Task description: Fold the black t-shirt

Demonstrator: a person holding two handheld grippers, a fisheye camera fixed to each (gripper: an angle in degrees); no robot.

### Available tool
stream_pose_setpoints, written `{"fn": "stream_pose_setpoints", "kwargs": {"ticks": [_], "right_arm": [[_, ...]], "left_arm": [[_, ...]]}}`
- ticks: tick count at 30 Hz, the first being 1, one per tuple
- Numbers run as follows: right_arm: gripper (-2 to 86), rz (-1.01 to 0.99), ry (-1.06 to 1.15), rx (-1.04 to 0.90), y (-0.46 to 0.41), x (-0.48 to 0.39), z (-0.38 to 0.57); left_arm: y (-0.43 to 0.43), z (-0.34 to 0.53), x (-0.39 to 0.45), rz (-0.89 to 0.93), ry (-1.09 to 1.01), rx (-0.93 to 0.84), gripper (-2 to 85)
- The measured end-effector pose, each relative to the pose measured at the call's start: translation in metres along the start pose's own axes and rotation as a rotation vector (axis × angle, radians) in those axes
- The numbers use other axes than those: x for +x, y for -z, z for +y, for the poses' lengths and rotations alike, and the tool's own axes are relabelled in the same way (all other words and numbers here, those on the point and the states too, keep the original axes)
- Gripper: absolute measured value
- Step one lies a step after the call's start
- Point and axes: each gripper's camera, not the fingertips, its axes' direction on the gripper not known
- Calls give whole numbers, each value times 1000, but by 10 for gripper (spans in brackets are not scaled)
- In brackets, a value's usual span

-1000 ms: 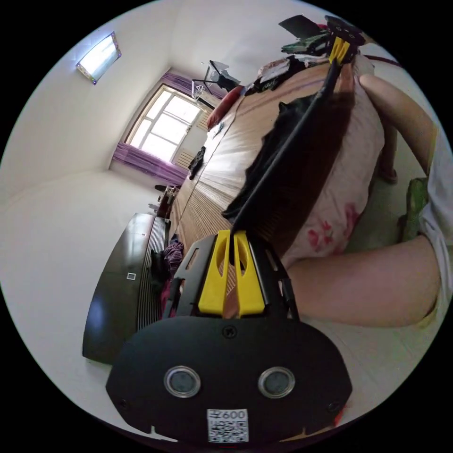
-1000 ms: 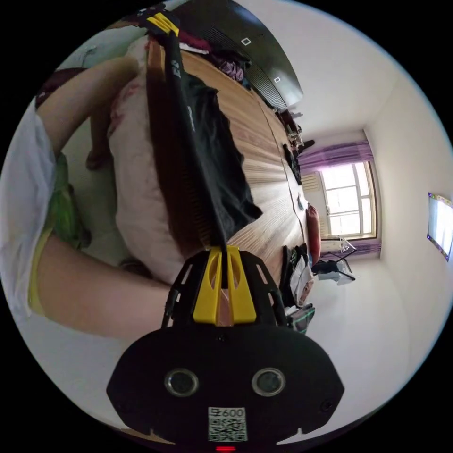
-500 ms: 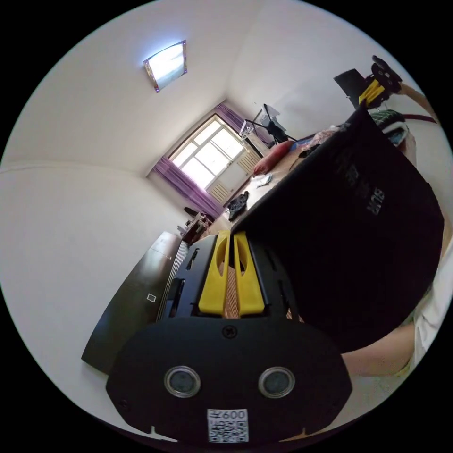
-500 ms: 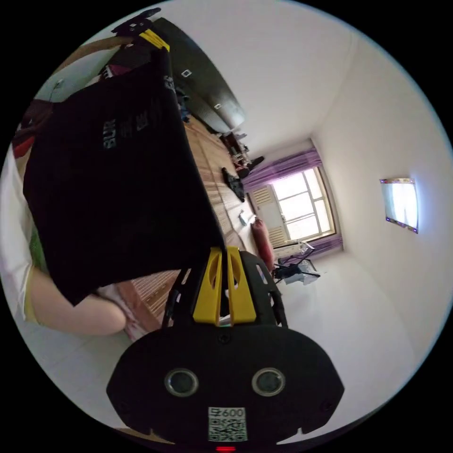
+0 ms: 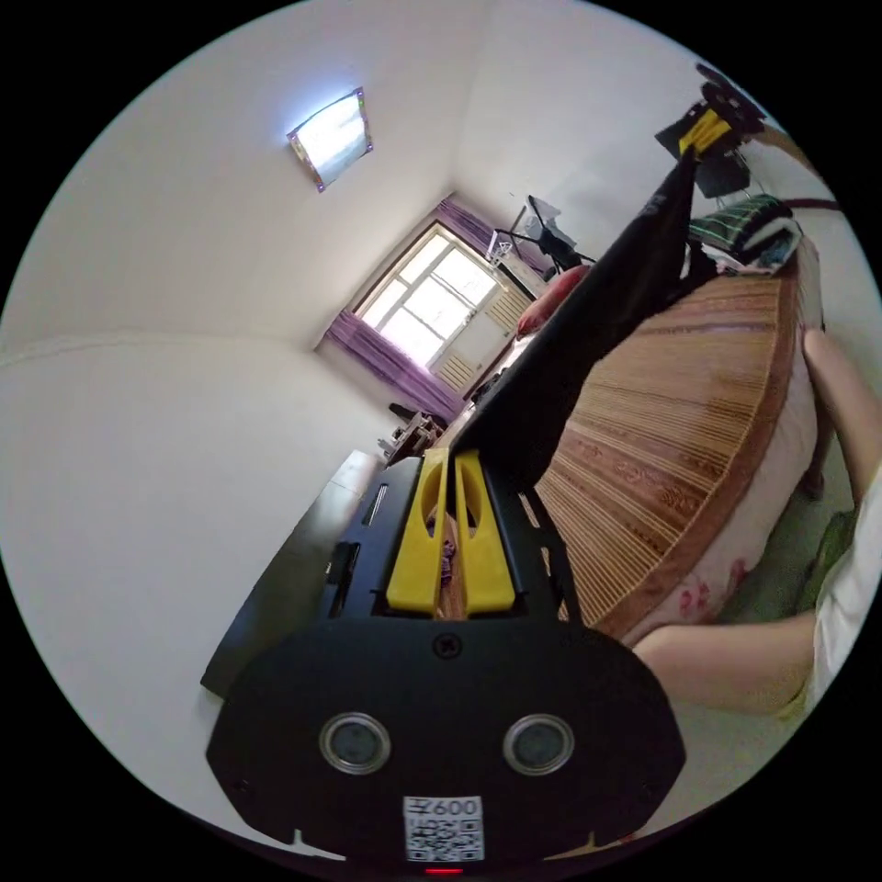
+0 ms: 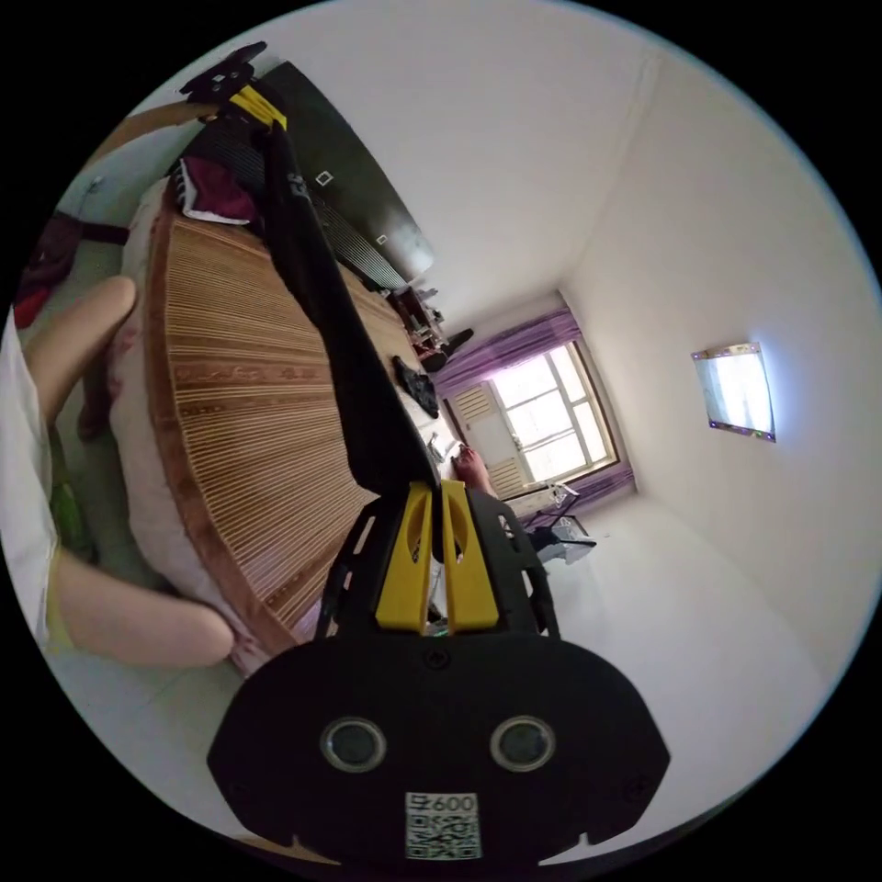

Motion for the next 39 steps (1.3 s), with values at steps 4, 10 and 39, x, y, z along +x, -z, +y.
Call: {"fn": "stream_pose_setpoints", "kwargs": {"ticks": [4,10,39], "right_arm": [[-8,-80,-13,12,82,10,-44],[-9,-333,-66,-93,58,53,-124],[50,-542,-437,-767,-509,124,-362]], "left_arm": [[35,-7,8,44,3,-4,13],[-54,-40,25,208,-31,-84,13],[-878,-54,67,730,268,-794,131]]}}
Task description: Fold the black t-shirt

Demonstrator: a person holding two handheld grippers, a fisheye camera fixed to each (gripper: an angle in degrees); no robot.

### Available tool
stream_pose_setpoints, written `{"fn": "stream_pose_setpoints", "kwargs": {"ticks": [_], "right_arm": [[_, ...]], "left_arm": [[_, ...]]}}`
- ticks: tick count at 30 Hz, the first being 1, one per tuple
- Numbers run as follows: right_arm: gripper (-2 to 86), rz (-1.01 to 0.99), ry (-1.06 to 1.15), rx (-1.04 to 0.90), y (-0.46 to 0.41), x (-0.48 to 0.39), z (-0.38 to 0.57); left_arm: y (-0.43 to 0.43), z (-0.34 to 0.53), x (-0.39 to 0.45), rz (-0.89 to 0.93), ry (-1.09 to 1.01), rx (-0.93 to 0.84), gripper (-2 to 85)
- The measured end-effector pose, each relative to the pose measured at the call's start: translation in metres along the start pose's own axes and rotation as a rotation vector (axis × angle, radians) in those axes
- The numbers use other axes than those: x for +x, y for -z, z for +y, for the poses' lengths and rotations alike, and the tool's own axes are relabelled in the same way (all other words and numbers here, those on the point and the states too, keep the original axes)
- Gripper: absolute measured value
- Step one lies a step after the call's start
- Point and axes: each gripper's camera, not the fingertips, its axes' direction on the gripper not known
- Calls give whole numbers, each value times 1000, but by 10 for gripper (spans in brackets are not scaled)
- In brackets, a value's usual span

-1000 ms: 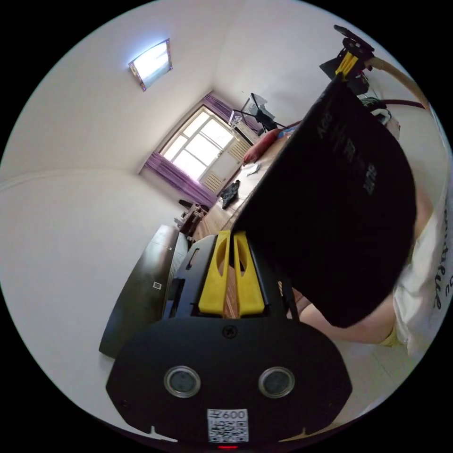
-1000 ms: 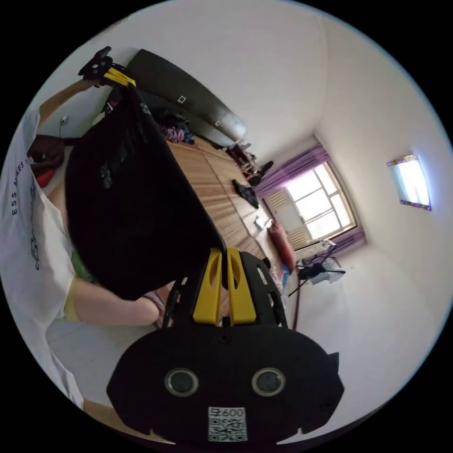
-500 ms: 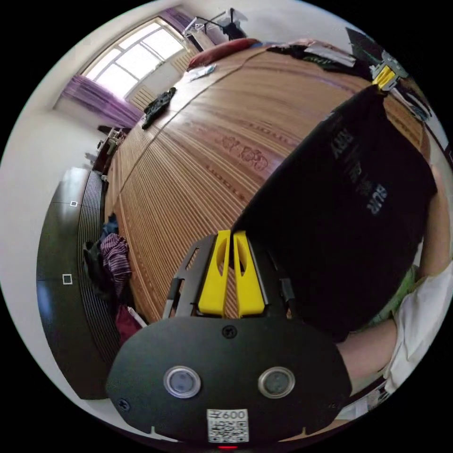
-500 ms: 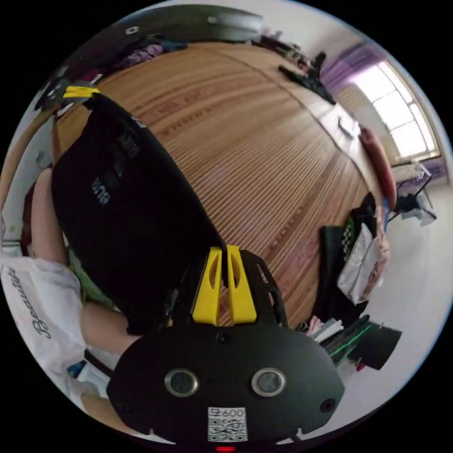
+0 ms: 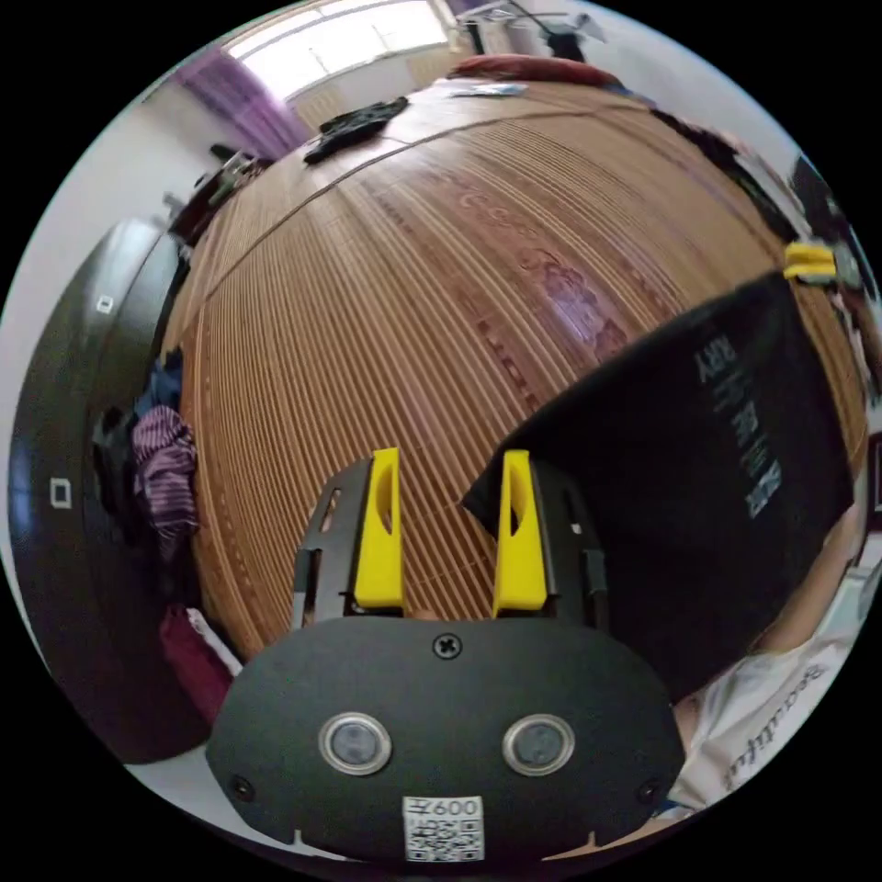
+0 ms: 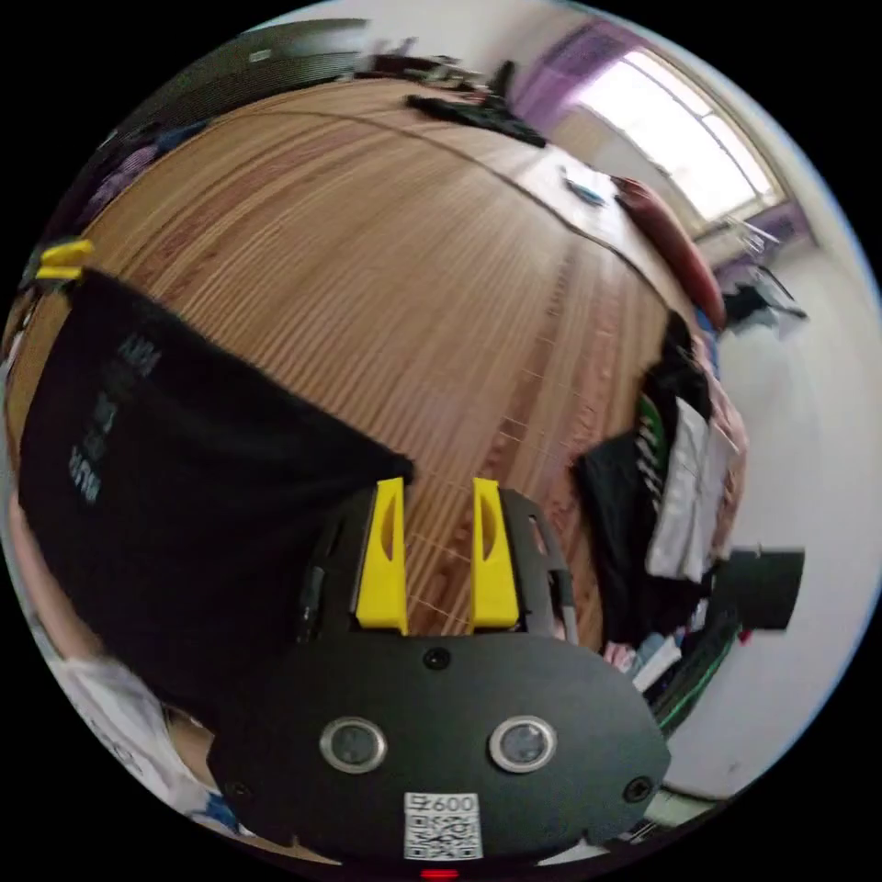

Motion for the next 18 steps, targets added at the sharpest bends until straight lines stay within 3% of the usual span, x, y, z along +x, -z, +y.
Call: {"fn": "stream_pose_setpoints", "kwargs": {"ticks": [2,5,8,10,12,14,18], "right_arm": [[18,54,-109,62,26,35,21],[0,-21,-137,249,68,54,60],[-6,-63,-118,258,86,52,72],[-8,-84,-104,284,96,45,74],[-8,-135,-98,321,104,40,73],[-8,-284,-106,352,111,39,66],[-8,-328,-100,281,102,35,50]], "left_arm": [[28,11,-52,179,96,110,131],[56,33,-87,300,96,244,104],[66,38,-116,152,164,142,83],[82,53,-131,46,249,176,66],[94,62,-132,89,226,219,43],[104,66,-114,293,46,302,19],[91,68,-99,265,45,260,8]]}}
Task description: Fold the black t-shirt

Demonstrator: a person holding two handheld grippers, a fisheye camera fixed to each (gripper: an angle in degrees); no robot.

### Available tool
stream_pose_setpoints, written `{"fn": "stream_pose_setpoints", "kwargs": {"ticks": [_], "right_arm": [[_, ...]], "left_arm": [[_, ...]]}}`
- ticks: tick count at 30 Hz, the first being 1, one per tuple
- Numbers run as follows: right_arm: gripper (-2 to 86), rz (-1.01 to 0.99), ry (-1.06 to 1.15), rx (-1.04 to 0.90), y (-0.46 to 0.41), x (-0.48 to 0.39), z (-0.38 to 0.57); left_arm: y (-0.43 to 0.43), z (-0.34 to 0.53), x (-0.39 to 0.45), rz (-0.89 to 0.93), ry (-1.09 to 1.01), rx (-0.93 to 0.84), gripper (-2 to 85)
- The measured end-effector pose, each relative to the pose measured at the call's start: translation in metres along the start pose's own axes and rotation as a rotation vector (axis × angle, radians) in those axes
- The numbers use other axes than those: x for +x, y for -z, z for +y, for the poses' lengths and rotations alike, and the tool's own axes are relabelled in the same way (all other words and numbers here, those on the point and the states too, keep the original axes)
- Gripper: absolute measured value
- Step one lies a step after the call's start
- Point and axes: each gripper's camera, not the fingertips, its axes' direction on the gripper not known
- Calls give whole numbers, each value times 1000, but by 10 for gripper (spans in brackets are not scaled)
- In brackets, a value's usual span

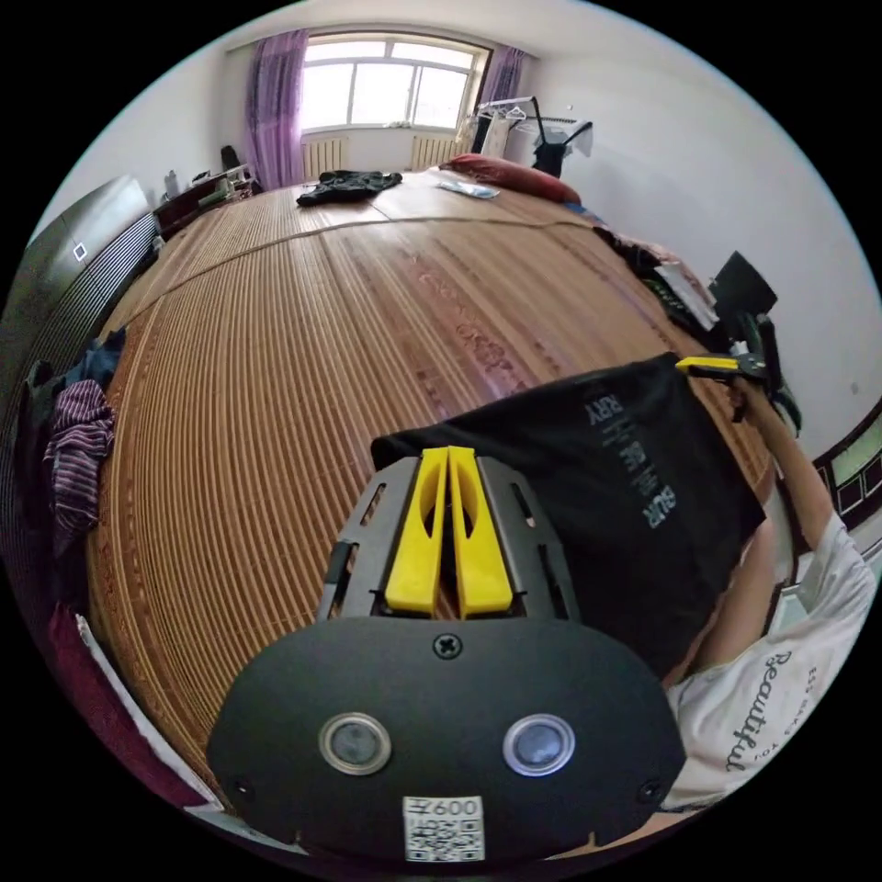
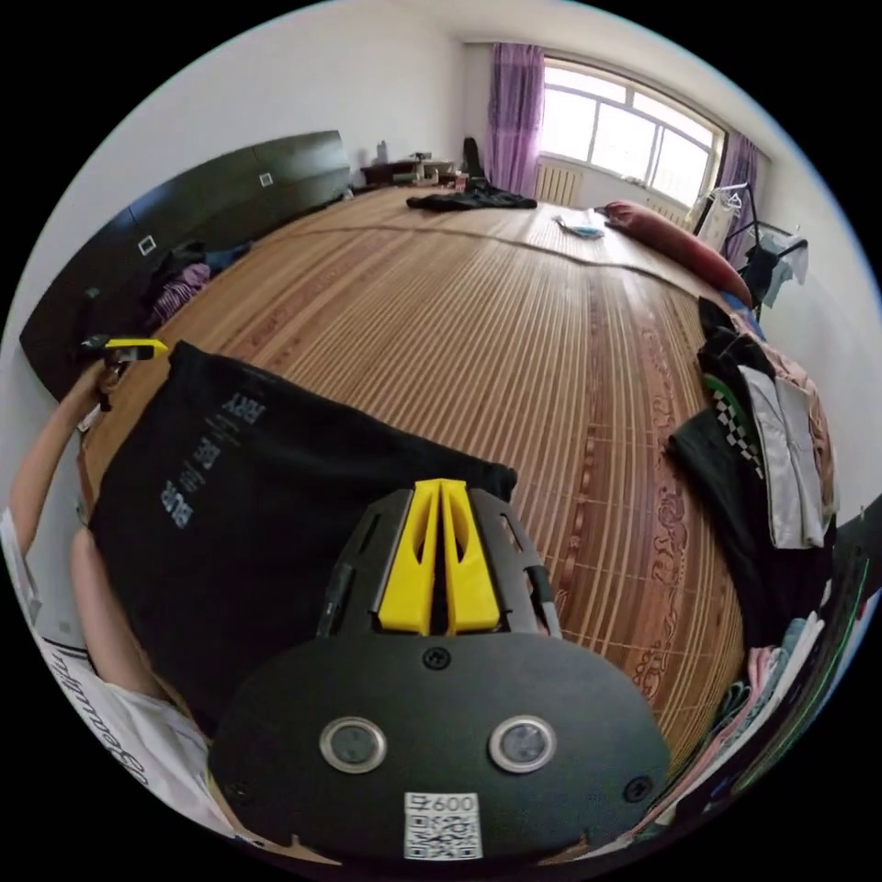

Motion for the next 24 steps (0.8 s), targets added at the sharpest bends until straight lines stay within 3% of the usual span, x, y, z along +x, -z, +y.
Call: {"fn": "stream_pose_setpoints", "kwargs": {"ticks": [3,5,10,13,15,19,22,24], "right_arm": [[-8,60,40,-28,-4,8,3],[-8,19,-24,-22,9,31,3],[-8,-42,-122,34,36,69,18],[-9,-24,-127,114,68,77,37],[-9,52,-124,180,101,74,58],[-9,207,-111,272,189,21,137],[-9,48,-138,316,234,-27,211],[-9,-63,-188,346,245,-43,246]], "left_arm": [[-26,13,-14,-161,48,-115,4],[-8,32,-31,-131,117,-12,2],[37,59,-65,-28,254,31,2],[94,96,-75,48,328,174,2],[128,121,-59,43,298,210,2],[189,190,42,92,25,153,3],[228,264,119,95,-4,217,3],[251,309,162,-11,-20,324,4]]}}
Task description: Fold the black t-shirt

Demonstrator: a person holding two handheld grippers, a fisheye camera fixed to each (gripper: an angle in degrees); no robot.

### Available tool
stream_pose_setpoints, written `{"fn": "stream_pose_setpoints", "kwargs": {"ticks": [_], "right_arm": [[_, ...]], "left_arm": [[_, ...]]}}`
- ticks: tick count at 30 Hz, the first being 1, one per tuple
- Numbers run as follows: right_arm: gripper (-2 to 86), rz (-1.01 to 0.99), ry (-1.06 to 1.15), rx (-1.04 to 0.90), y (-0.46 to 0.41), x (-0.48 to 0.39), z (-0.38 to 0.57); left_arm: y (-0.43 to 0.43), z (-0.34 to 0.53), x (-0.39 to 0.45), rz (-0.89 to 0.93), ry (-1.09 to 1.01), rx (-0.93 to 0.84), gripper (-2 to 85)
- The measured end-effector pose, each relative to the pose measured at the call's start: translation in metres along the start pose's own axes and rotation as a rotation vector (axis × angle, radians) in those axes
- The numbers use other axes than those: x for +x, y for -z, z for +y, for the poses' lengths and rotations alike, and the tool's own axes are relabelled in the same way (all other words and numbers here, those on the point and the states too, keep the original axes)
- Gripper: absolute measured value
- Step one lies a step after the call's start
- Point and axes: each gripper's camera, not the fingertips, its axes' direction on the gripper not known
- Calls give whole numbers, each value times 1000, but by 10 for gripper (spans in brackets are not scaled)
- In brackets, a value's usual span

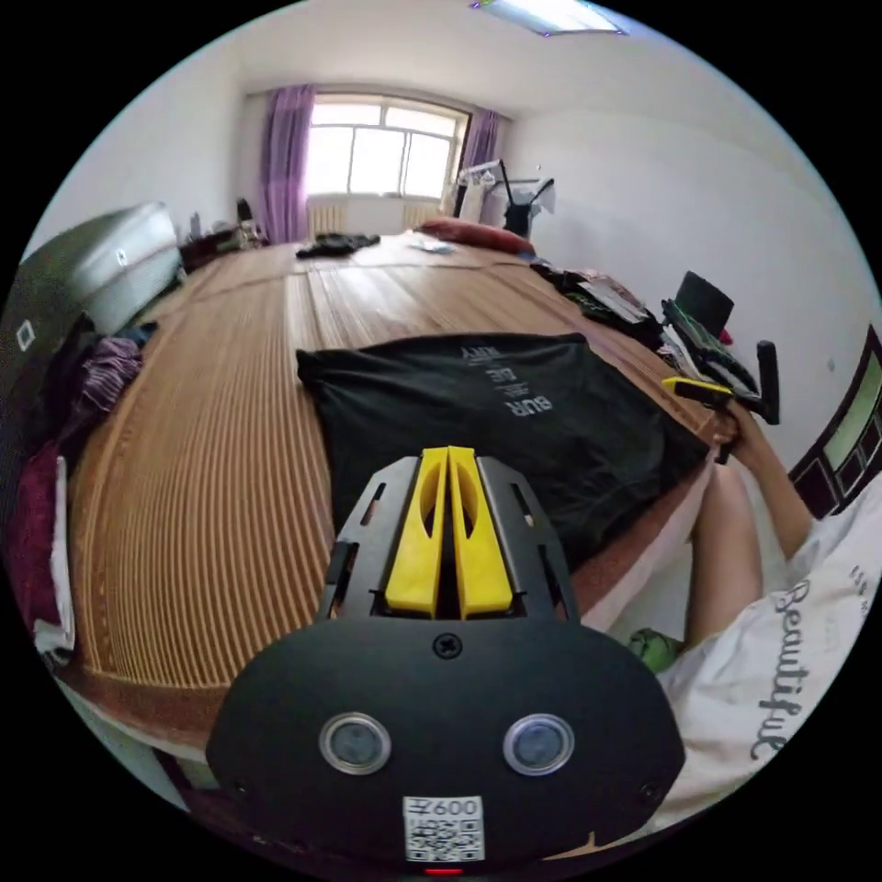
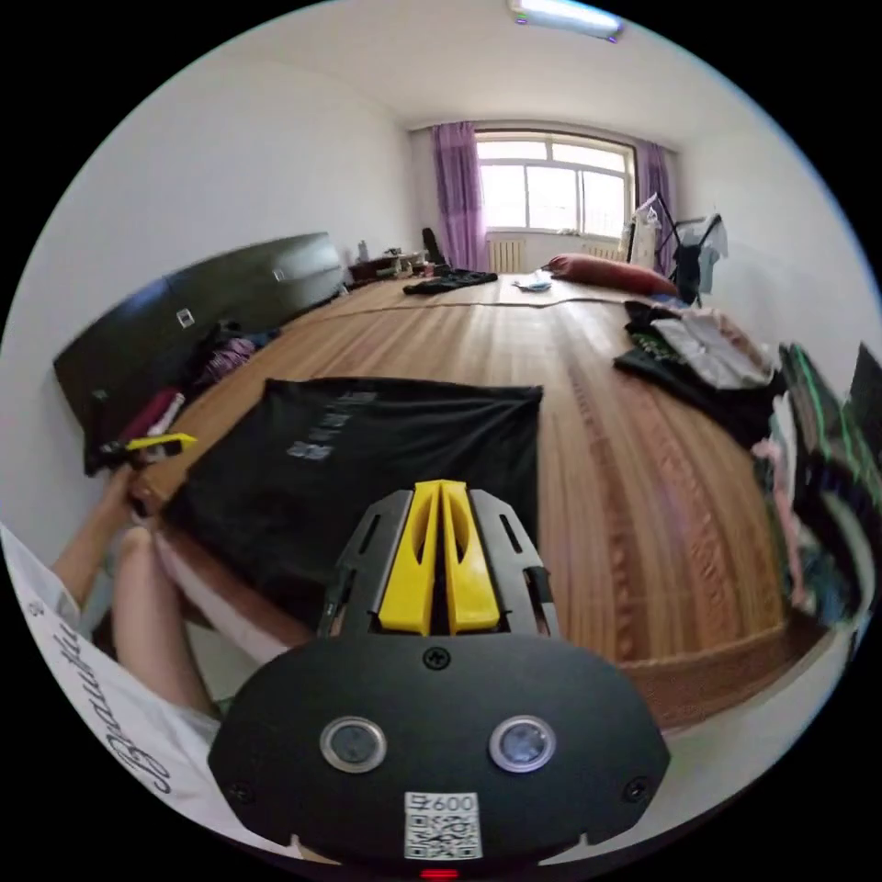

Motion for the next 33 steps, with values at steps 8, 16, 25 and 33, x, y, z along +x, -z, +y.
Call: {"fn": "stream_pose_setpoints", "kwargs": {"ticks": [8,16,25,33], "right_arm": [[-8,256,135,-213,-8,6,44],[-5,118,-55,-151,47,90,32],[75,-150,-332,-38,112,192,11],[16,-24,-281,-115,106,204,-13]], "left_arm": [[6,79,75,-454,-74,-220,4],[74,102,58,-314,67,-188,7],[180,111,-2,-78,359,-8,61],[216,120,-9,-137,349,-48,63]]}}
